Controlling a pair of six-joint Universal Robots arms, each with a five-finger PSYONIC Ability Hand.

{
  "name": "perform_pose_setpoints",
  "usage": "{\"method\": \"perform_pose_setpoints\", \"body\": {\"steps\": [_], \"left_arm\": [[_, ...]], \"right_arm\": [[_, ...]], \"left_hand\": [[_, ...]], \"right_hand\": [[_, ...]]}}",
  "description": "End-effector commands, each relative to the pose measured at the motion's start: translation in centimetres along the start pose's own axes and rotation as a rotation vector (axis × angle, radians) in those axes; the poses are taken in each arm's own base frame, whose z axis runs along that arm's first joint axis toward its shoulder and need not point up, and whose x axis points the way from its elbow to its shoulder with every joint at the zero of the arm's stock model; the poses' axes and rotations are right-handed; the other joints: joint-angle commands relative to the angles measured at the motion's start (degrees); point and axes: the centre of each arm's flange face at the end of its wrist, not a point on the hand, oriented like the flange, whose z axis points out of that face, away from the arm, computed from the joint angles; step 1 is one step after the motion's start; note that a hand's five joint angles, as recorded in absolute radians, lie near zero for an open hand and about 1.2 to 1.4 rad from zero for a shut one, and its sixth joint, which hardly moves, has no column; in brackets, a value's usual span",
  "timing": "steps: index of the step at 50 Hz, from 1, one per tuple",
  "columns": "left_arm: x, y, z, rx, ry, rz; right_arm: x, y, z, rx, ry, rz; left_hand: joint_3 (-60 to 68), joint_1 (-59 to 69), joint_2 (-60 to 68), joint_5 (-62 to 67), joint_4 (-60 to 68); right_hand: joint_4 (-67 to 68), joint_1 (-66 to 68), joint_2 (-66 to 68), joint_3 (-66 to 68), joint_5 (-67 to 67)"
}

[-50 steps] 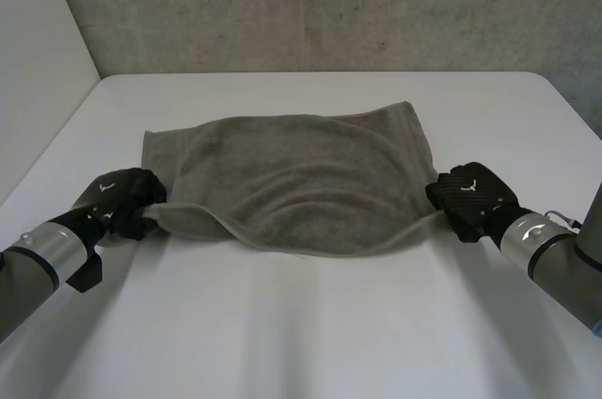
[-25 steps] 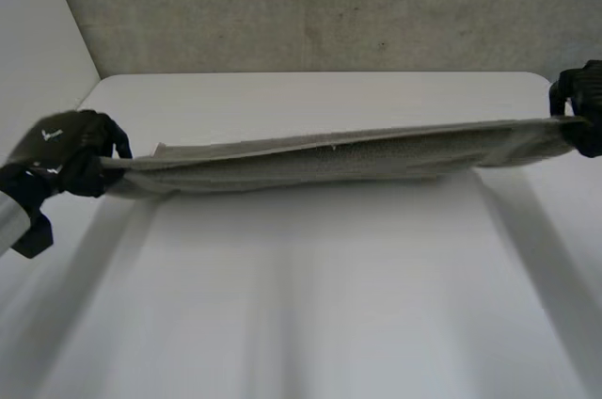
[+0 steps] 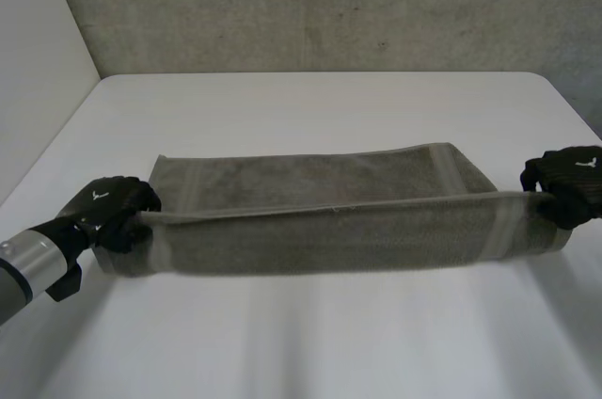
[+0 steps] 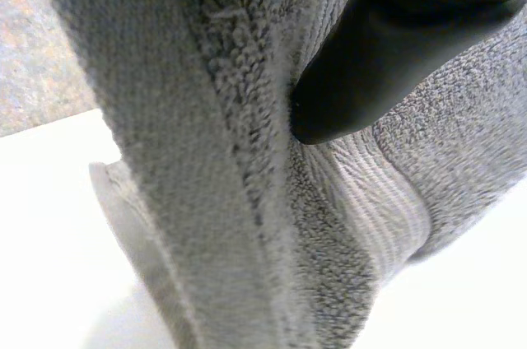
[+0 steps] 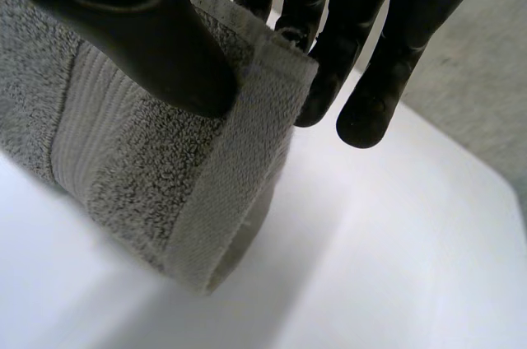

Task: Fold the towel.

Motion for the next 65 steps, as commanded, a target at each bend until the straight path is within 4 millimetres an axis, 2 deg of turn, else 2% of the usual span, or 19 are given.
{"method": "perform_pose_setpoints", "body": {"steps": [1, 6, 11, 14, 19, 22, 27, 36, 40, 41, 42, 43, 44, 45, 49, 55, 57, 60, 65], "left_arm": [[-1.1, -0.5, 2.3, -0.005, 0.007, 0.063], [-1.8, -2.0, 5.9, 0.038, -0.004, 0.130], [-2.7, -2.2, 8.8, 0.055, -0.029, 0.156], [-3.1, -2.0, 10.6, 0.063, -0.045, 0.158], [-3.9, -1.8, 12.7, 0.067, -0.080, 0.142], [-4.2, -1.7, 13.8, 0.078, -0.097, 0.143], [-4.5, -1.4, 15.0, 0.087, -0.110, 0.147], [-4.6, -1.6, 16.0, 0.109, -0.110, 0.161], [-4.7, -1.8, 16.4, 0.124, -0.112, 0.169], [-4.6, -1.7, 16.5, 0.123, -0.110, 0.169], [-4.6, -1.7, 16.5, 0.123, -0.110, 0.169], [-4.5, -1.7, 16.6, 0.119, -0.113, 0.168], [-4.5, -1.7, 16.6, 0.119, -0.113, 0.168], [-4.5, -1.5, 16.5, 0.113, -0.121, 0.166], [-4.2, -1.5, 16.2, 0.089, -0.125, 0.153], [-3.5, -2.4, 15.1, 0.052, -0.114, 0.117], [-3.1, -3.3, 13.7, 0.027, -0.114, 0.093], [-2.6, -4.3, 12.0, 0.021, -0.120, 0.087], [-1.6, -5.9, 9.1, 0.025, -0.133, 0.088]], "right_arm": [[-1.4, 0.8, 2.7, -0.029, -0.053, -0.001], [-1.6, 0.8, 5.3, -0.019, -0.007, -0.057], [-1.2, -0.4, 9.3, 0.040, 0.094, -0.086], [-1.1, -0.6, 10.2, 0.050, 0.111, -0.079], [-1.7, -1.8, 13.9, 0.107, 0.135, -0.095], [-1.7, -2.0, 14.8, 0.118, 0.148, -0.100], [-2.3, -2.1, 17.5, 0.142, 0.182, -0.120], [-2.9, -2.2, 19.5, 0.148, 0.230, -0.136], [-3.3, -2.0, 20.1, 0.119, 0.240, -0.135], [-3.3, -2.0, 20.1, 0.119, 0.240, -0.135], [-3.5, -1.8, 20.2, 0.104, 0.235, -0.133], [-3.7, -1.6, 20.2, 0.089, 0.224, -0.132], [-3.7, -1.6, 20.2, 0.089, 0.224, -0.132], [-3.8, -1.6, 20.1, 0.076, 0.217, -0.128], [-4.0, -1.7, 19.9, 0.065, 0.210, -0.124], [-4.1, -4.2, 18.0, 0.083, 0.202, -0.104], [-4.3, -5.0, 15.9, 0.062, 0.173, -0.065], [-4.3, -5.6, 14.7, 0.059, 0.166, -0.054], [-4.8, -6.8, 9.6, 0.055, 0.120, -0.051]], "left_hand": [[2.77, 5.28, 2.31, 3.10, 1.85], [2.77, 5.28, 2.31, 3.10, 1.85], [2.77, 5.28, 2.31, 3.10, 1.85], [2.77, 5.28, 2.31, 3.10, 1.85], [2.77, 5.28, 2.31, 3.10, 1.85], [2.77, 5.28, 2.31, 3.10, 1.85], [2.30, 4.80, 1.83, 2.62, 1.37], [-2.25, 0.26, -2.72, -1.92, -3.18], [-16.98, -14.47, -17.45, -16.66, -17.91], [-31.21, -28.70, -31.67, -30.88, -32.13], [-31.35, -28.84, -31.82, -31.02, -32.27], [-49.34, -46.83, -49.80, -49.01, -50.26], [-49.52, -47.01, -49.98, -49.19, -50.44], [-64.34, -61.83, -64.81, -64.01, -65.26], [-66.34, -63.83, -66.81, -66.01, -67.26], [-66.34, -63.83, -66.81, -66.01, -67.26], [-66.17, -63.66, -66.64, -65.85, -67.10], [-65.50, -62.99, -65.97, -65.17, -66.43], [-64.16, -61.65, -64.62, -63.83, -65.08]], "right_hand": [[2.87, 3.47, 3.26, 2.65, 2.83], [2.87, 3.47, 3.26, 2.65, 2.83], [2.87, 3.47, 3.26, 2.65, 2.83], [2.87, 3.47, 3.26, 2.65, 2.83], [2.87, 3.47, 3.26, 2.65, 2.83], [2.87, 3.47, 3.26, 2.65, 2.83], [2.87, 3.47, 3.26, 2.65, 2.83], [2.87, 3.47, 3.26, 2.65, 2.83], [2.87, 3.47, 3.26, 2.65, 2.83], [2.87, 3.47, 3.26, 2.65, 2.83], [2.87, 3.47, 3.26, 2.65, 2.83], [-26.88, -26.28, -26.49, -27.10, -26.92], [-27.18, -26.57, -26.79, -27.40, -27.22], [-67.13, -66.53, -66.74, -67.35, -67.17], [-67.13, -66.53, -66.74, -67.35, -67.17], [-67.13, -66.53, -66.74, -67.35, -67.17], [-67.13, -66.53, -66.74, -67.35, -67.17], [-67.13, -66.53, -66.74, -67.35, -67.17], [-67.13, -66.53, -66.74, -67.35, -67.17]]}}
